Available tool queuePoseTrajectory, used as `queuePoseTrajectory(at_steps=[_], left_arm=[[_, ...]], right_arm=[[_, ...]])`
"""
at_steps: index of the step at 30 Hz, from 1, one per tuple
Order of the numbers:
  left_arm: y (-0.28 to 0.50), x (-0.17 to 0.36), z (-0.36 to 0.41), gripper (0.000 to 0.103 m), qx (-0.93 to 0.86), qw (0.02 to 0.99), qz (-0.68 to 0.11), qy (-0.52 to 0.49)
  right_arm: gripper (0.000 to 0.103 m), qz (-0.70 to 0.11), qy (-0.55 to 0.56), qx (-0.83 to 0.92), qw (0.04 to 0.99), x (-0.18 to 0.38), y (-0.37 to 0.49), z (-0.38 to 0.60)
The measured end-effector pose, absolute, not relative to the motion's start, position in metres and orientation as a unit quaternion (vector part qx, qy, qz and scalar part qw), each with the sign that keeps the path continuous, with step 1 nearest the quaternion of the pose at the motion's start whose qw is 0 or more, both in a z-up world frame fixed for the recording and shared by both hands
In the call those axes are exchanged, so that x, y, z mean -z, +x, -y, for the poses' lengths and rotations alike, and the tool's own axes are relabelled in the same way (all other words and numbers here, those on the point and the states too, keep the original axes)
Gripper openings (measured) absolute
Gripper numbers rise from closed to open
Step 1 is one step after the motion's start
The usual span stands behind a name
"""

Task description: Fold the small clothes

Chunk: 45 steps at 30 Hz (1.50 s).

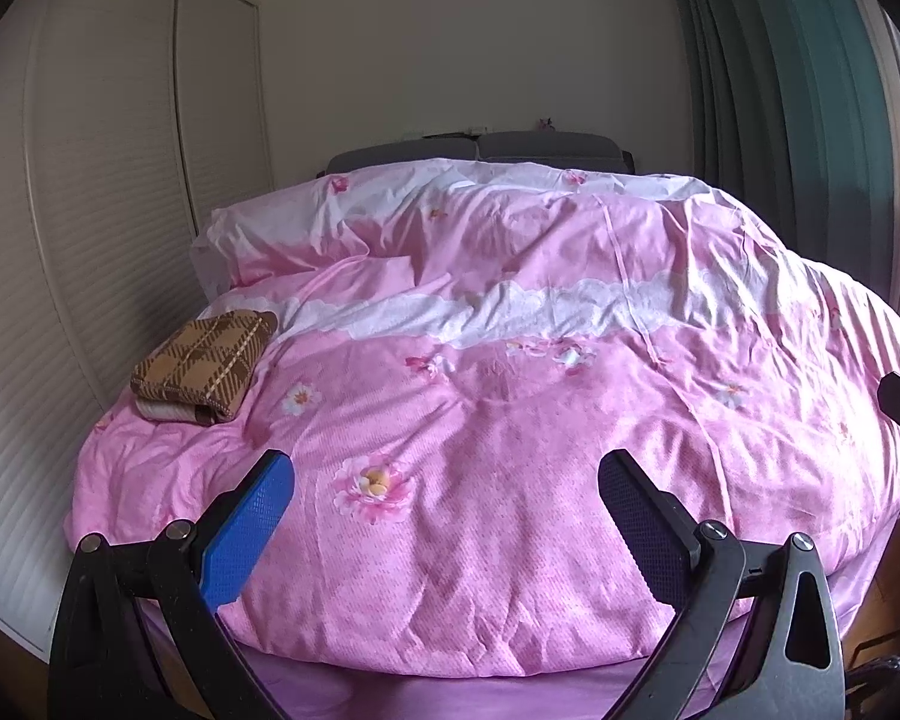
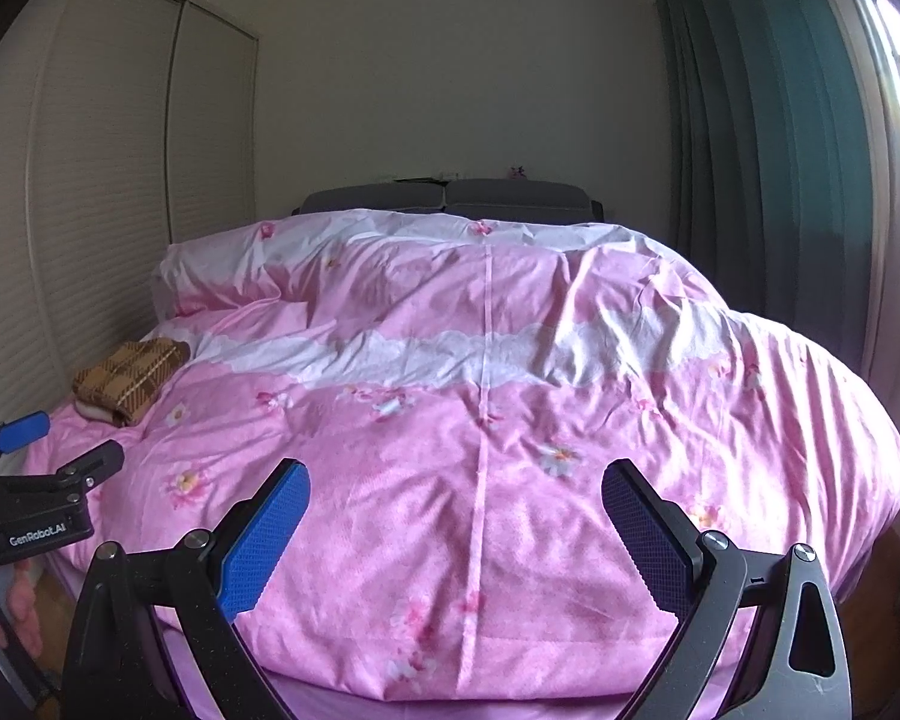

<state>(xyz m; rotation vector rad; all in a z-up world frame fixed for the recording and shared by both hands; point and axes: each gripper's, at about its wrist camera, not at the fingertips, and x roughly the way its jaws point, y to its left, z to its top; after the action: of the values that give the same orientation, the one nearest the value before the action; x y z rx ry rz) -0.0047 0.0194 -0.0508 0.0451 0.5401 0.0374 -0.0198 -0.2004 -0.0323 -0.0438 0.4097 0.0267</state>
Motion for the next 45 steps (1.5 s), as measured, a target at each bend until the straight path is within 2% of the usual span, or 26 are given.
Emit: queuePoseTrajectory(at_steps=[45], left_arm=[[-0.0049, 0.0442, -0.0191, 0.103, -0.01, 0.964, -0.266, 0.022]], right_arm=[[0.099, -0.2, -0.019, -0.002, 0.98, 0.0314, -0.0221, 0.198]])
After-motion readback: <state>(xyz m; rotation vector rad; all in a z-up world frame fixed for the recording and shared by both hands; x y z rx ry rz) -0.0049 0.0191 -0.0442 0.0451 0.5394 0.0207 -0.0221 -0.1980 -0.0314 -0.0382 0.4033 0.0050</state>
